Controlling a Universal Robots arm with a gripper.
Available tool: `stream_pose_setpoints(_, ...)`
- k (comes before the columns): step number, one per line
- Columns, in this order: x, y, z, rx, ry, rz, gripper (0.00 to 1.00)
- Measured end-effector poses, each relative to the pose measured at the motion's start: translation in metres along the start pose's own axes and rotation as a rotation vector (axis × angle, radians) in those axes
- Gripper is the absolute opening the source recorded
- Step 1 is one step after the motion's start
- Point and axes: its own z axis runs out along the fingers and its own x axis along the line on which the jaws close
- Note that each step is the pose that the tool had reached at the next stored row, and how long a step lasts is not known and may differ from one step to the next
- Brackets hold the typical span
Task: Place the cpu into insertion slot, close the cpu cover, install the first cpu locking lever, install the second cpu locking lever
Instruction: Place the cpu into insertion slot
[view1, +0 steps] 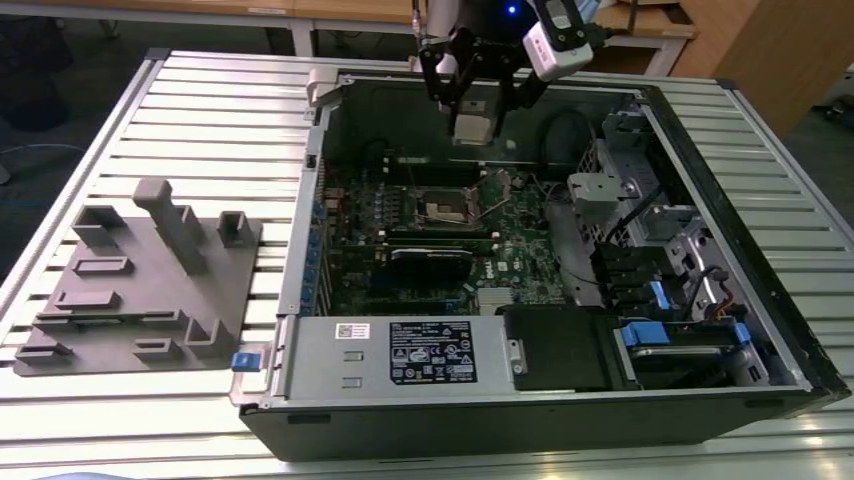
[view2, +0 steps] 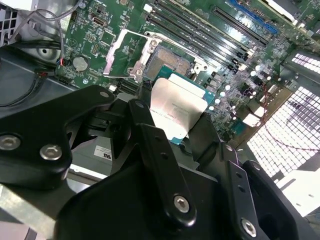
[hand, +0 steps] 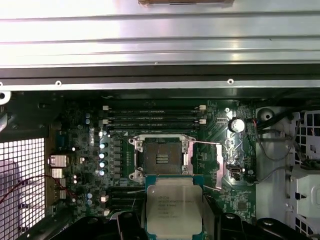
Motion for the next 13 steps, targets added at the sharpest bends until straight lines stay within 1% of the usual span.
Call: stream_pose_setpoints(13,0.0,0.0,0.0007,-0.0001,-0.0001,0.0,0.54)
